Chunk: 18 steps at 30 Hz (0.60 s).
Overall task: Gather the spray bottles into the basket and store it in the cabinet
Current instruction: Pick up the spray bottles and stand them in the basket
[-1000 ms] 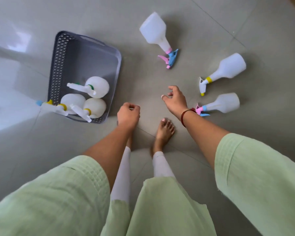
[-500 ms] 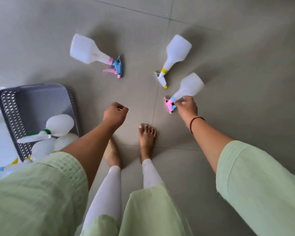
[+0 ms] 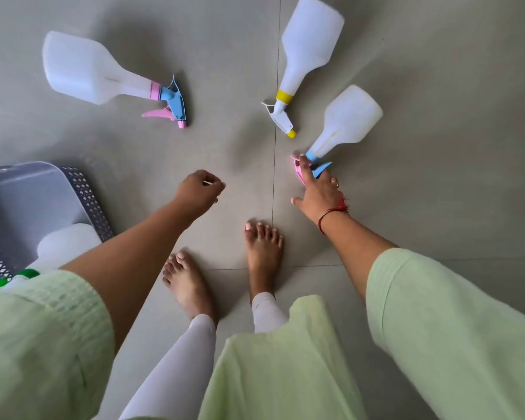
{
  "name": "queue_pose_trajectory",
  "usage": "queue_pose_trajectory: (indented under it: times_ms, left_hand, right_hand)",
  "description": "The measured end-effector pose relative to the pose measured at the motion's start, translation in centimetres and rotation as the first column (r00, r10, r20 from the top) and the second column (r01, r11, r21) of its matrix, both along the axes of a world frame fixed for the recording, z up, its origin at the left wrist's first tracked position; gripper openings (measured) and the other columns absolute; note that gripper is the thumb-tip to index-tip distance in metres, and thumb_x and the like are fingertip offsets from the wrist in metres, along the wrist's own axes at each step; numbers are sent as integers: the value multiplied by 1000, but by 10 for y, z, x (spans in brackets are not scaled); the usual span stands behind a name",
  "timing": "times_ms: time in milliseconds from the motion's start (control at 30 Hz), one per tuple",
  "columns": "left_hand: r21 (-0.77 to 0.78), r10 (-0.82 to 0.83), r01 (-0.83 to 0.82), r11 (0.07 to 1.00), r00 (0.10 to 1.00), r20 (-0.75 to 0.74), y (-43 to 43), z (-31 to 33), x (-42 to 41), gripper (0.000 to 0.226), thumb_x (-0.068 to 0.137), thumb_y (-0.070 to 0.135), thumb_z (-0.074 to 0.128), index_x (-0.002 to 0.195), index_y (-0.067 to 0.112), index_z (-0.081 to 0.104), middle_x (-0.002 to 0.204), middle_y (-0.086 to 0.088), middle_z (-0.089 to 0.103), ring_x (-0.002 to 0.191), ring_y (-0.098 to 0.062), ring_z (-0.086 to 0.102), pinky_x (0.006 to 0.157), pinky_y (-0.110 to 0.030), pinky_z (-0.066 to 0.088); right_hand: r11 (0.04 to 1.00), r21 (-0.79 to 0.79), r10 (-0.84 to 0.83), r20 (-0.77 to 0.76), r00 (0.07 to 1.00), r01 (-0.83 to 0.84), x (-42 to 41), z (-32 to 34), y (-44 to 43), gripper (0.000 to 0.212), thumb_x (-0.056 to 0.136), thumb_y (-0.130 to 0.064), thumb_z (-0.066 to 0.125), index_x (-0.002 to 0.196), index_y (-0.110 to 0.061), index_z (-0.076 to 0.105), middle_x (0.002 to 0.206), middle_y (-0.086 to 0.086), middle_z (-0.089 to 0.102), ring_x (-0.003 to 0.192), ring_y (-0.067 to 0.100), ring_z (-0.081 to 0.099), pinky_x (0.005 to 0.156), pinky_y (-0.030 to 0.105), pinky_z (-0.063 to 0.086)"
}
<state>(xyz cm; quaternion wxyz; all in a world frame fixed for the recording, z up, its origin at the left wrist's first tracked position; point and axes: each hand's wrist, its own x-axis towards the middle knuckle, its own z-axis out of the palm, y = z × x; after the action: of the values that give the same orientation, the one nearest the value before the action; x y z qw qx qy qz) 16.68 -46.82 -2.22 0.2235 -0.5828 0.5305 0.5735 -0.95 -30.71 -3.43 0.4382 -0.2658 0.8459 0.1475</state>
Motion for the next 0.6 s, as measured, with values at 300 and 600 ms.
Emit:
queue_pose_trajectory:
  times_ms: [300,600]
  left_hand:
    - [-36,17,-16,999,999,30,2,6,31,11,90,23,54,95,14,58,92,-8,65,83,-26,65,65,-26,44]
    - [-50,23,-25,998,999,-38,29,83,25,21,89,24,56,104,12,62,98,-13,70,93,-32,66,74,-33,49]
  right_hand:
    - [977,-99,-197,-67,978,190,5,7,-26,69,84,1,51,139,-35,27,127,24,37,107,42,52,88,40,47]
    - [956,-200,-234,-84,969,214,25,109,-48,50,91,-11,41,135,-32,26,116,19,47,100,42,57,72,38,37]
